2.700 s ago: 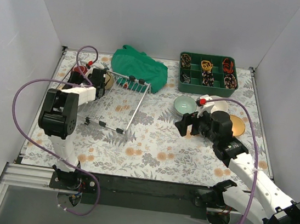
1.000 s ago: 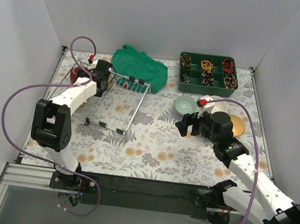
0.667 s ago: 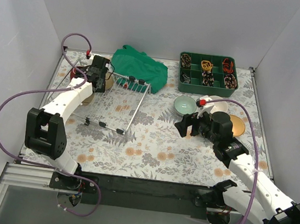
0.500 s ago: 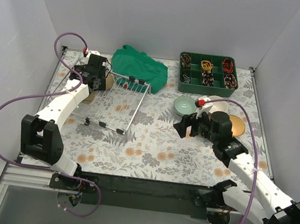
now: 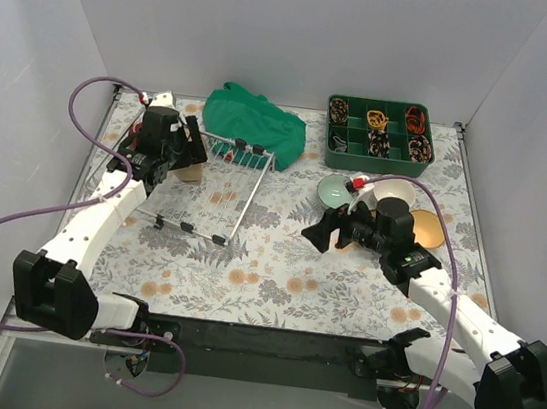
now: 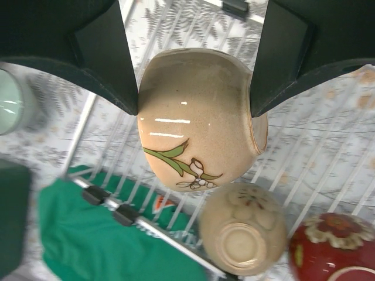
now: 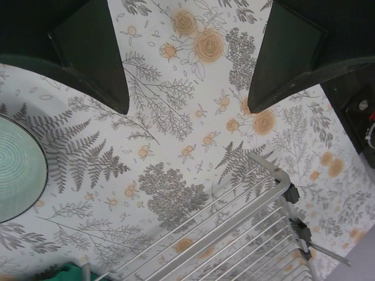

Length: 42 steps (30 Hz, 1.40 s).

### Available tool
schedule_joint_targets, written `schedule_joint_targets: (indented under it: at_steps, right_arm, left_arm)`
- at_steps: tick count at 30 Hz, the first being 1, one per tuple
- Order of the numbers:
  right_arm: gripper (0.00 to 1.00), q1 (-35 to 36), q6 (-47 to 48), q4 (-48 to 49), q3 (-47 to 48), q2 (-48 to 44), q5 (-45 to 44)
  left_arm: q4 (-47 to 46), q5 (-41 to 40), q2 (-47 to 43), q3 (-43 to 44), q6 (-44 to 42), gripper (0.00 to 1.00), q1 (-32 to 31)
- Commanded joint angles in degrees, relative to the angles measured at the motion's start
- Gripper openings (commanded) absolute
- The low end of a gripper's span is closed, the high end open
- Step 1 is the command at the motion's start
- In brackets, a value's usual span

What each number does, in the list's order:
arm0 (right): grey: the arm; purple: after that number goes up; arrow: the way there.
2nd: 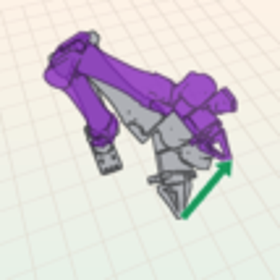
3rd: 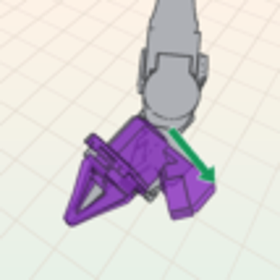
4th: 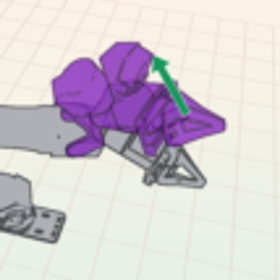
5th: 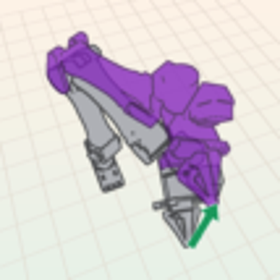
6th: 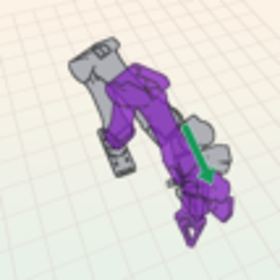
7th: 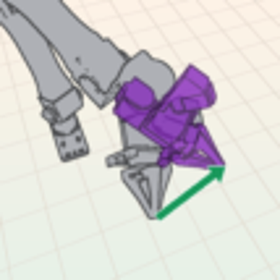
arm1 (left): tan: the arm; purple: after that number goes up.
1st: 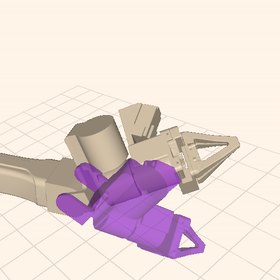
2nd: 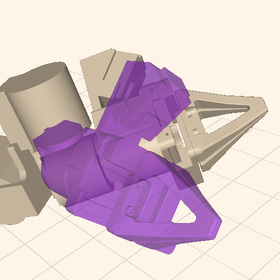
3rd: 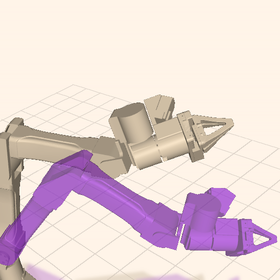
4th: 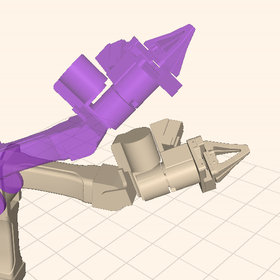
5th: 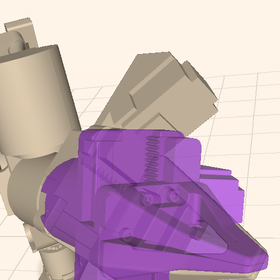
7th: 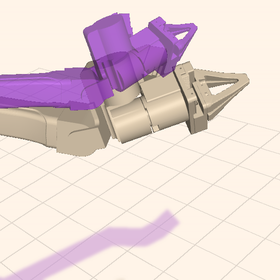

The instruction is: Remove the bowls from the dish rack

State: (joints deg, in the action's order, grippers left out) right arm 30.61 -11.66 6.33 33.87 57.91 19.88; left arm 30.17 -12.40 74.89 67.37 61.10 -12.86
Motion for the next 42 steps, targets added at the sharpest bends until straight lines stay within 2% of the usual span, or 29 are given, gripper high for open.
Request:
schedule_joint_targets:
  at_steps: [1,10,17,27,33,35,38,39,41,42]
  right_arm:
    - [0.9,0.94,-3.45,8.17,2.6,2.55,6.75]
    - [0.9,6.03,-2.14,16.34,7.35,8.97,10.62]
    - [0.9,11.22,3.21,18.46,14.63,15.65,8.69]
    - [0.89,15.53,10.25,17.93,23.34,24.78,5.08]
    - [0.84,18.69,13.68,13.98,28.35,29.98,2.01]
    - [0.76,19.13,14.82,12.58,29.76,31.2,1.39]
    - [0.54,19.92,15.79,10.82,30.91,32.0,0.95]
    - [0.41,20.27,16.05,10.29,31.0,32.0,0.69]
    - [0.24,20.54,16.58,9.67,31.17,31.92,0.34]
    - [0.11,20.72,16.84,8.62,31.26,31.74,0.07]
  left_arm:
    - [-11.27,11.32,-6.42,-2.86,7.62,0.0,-0.15]
    - [-23.57,27.32,-12.22,-12.16,20.71,0.0,-0.15]
    - [-34.12,33.75,-15.04,-19.29,31.18,0.0,-0.15]
    - [-40.63,37.45,-16.71,-25.8,39.0,0.0,-0.23]
    - [-42.74,39.03,-16.97,-27.21,41.29,0.0,-0.5]
    - [-43.0,39.47,-17.06,-27.47,41.38,0.0,-0.67]
    - [-43.53,39.65,-17.59,-28.17,41.47,0.0,-0.76]
    - [-43.62,39.74,-17.5,-28.44,41.38,0.0,-0.76]
    - [-43.71,40.0,-17.59,-28.7,41.21,0.0,-0.85]
    - [-43.71,40.09,-17.59,-28.79,40.94,0.0,-0.85]
